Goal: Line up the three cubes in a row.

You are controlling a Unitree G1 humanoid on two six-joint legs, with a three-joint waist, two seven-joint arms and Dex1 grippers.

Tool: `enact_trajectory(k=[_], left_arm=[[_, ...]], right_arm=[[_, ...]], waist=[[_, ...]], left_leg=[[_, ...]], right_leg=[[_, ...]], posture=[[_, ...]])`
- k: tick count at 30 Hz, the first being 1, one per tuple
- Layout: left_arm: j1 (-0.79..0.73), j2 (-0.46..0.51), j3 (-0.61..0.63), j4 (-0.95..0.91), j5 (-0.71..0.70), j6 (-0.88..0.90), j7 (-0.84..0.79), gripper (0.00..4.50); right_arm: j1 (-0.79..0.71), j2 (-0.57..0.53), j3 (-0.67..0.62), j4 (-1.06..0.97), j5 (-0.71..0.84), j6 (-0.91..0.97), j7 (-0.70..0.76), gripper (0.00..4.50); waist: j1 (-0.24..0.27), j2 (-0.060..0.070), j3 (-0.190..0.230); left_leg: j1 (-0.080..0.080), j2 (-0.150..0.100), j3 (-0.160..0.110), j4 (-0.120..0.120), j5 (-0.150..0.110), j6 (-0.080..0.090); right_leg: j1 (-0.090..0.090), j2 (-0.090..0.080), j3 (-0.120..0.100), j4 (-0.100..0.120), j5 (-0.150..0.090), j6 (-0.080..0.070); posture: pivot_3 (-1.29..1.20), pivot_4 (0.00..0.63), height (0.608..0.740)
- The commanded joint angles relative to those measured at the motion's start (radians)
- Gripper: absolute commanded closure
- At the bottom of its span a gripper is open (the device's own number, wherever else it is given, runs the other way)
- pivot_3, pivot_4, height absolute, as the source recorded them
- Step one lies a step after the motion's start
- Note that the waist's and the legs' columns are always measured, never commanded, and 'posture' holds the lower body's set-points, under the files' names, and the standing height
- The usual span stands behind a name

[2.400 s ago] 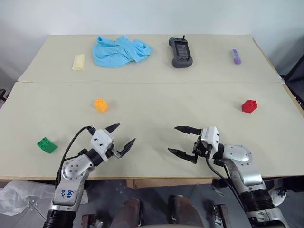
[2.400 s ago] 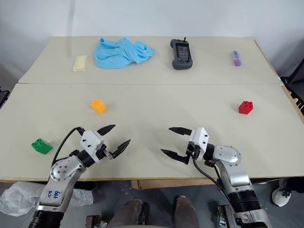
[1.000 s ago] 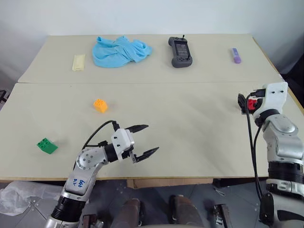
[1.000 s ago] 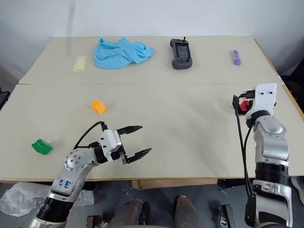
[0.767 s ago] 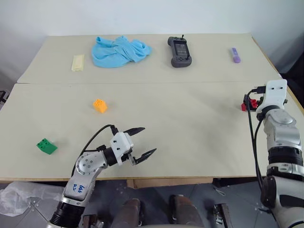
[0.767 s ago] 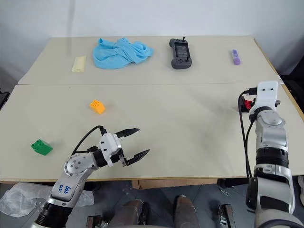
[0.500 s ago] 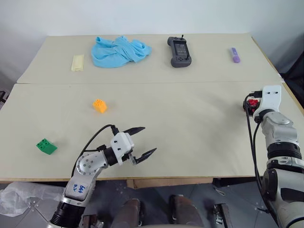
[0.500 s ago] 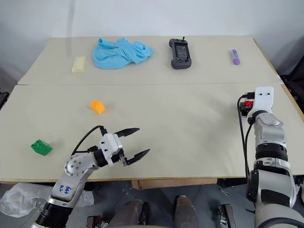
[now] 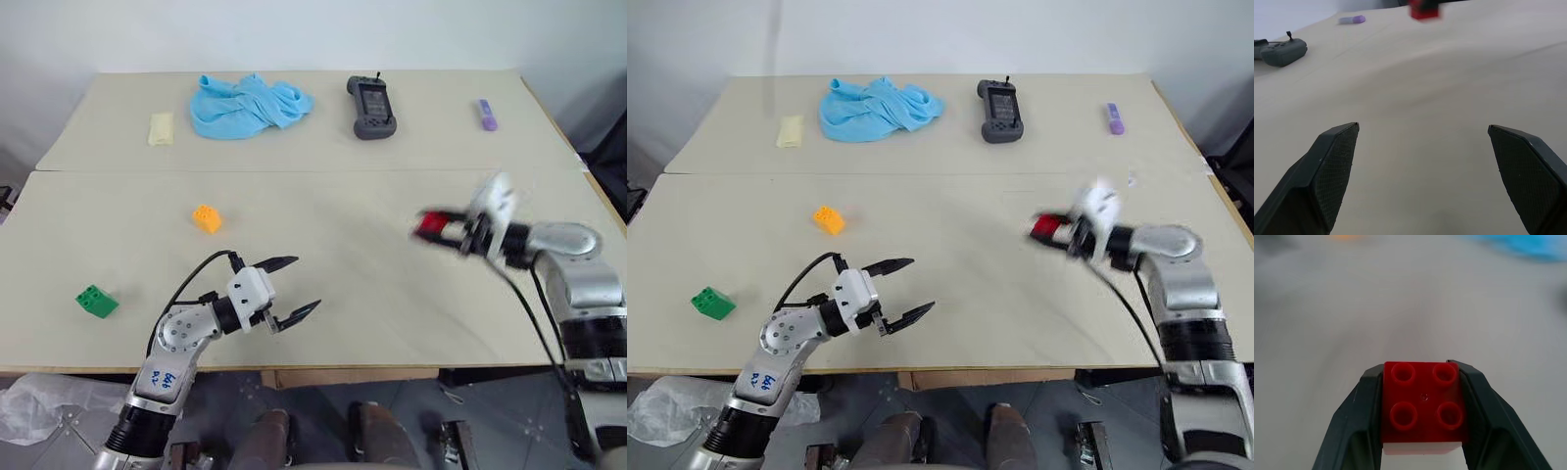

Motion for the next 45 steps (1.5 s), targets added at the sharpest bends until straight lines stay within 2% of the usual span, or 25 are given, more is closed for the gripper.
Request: enact_trajectory(k=[1, 6, 17, 19, 21, 26, 33, 36, 41, 45], left_arm=[[0.004, 0.005, 0.010, -0.010, -0.016, -0.022, -0.013, 0.00], [0.023, -0.003, 0.012, -0.029, -0.015, -0.017, 0.000, 0.00], [0.059, 0.002, 0.022, -0.067, -0.015, -0.006, 0.013, 0.00], [0.058, 0.001, 0.025, -0.067, -0.014, -0.008, 0.018, 0.00], [0.062, 0.000, 0.034, -0.068, -0.015, -0.011, 0.026, 0.00], [0.129, -0.031, 0.177, -0.074, -0.029, -0.048, 0.153, 0.00], [0.369, -0.109, 0.485, -0.155, -0.138, -0.061, 0.325, 0.00], [0.443, -0.158, 0.555, -0.202, -0.201, -0.033, 0.376, 0.00], [0.620, -0.355, 0.663, -0.261, -0.202, -0.084, 0.550, 0.00], [0.656, -0.475, 0.719, -0.257, -0.215, -0.096, 0.671, 0.00]], right_arm=[[-0.031, 0.010, 0.052, 0.005, -0.021, -0.045, 0.092, 2.95], [-0.078, 0.097, 0.102, 0.105, -0.082, -0.127, 0.085, 2.95], [-0.112, 0.172, 0.132, 0.209, -0.121, -0.192, 0.121, 2.95], [-0.116, 0.176, 0.128, 0.227, -0.124, -0.198, 0.125, 2.22], [-0.122, 0.173, 0.121, 0.240, -0.121, -0.217, 0.138, 1.70], [-0.139, 0.197, 0.051, 0.196, -0.023, -0.245, 0.160, 0.02], [-0.079, 0.238, -0.001, 0.013, 0.132, -0.188, 0.204, 0.02], [-0.043, 0.253, -0.005, -0.047, 0.159, -0.168, 0.178, 0.02], [0.011, 0.327, -0.008, -0.112, 0.188, -0.176, 0.115, 0.02], [0.023, 0.336, 0.005, -0.119, 0.174, -0.179, 0.105, 0.02]], waist=[[-0.001, 0.000, 0.000], [-0.002, 0.000, 0.000], [-0.003, 0.000, 0.000], [-0.003, 0.000, 0.000], [-0.002, 0.000, 0.000], [-0.006, 0.000, 0.000], [-0.003, -0.001, 0.001], [0.002, -0.002, 0.001], [0.004, -0.003, 0.001], [0.006, -0.004, 0.002]], left_leg=[[0.000, -0.001, 0.000, 0.000, 0.000, 0.000], [0.000, -0.002, -0.001, 0.000, 0.000, 0.000], [0.000, -0.002, -0.001, 0.001, 0.000, 0.000], [0.000, -0.002, -0.001, 0.000, 0.000, 0.000], [0.000, -0.002, -0.001, 0.000, 0.000, 0.000], [0.000, -0.002, -0.001, 0.000, 0.000, 0.000], [0.000, -0.001, -0.001, -0.001, 0.000, -0.001], [0.000, -0.001, -0.002, -0.001, -0.001, 0.000], [0.001, -0.001, -0.003, 0.000, -0.002, 0.001], [0.001, -0.001, -0.003, 0.000, -0.004, 0.002]], right_leg=[[0.000, -0.002, 0.000, 0.000, 0.000, 0.001], [-0.001, -0.002, 0.000, 0.001, 0.000, 0.001], [-0.001, -0.003, -0.001, 0.001, 0.000, 0.000], [-0.001, -0.003, -0.001, 0.001, 0.000, 0.000], [-0.001, -0.003, -0.001, 0.001, 0.000, 0.000], [-0.001, -0.003, -0.001, 0.001, 0.000, 0.000], [-0.001, -0.002, -0.001, 0.000, 0.000, 0.000], [0.000, -0.003, -0.001, -0.002, 0.000, 0.000], [0.003, -0.003, -0.001, -0.004, 0.001, 0.000], [0.003, -0.003, -0.001, -0.005, 0.001, 0.000]], posture=[[0.00, 0.150, 0.740], [0.00, 0.150, 0.740], [0.00, 0.150, 0.740], [0.00, 0.150, 0.740], [0.00, 0.150, 0.740], [0.00, 0.150, 0.740], [0.00, 0.150, 0.740], [0.00, 0.150, 0.740], [0.00, 0.150, 0.740], [0.00, 0.150, 0.740]])
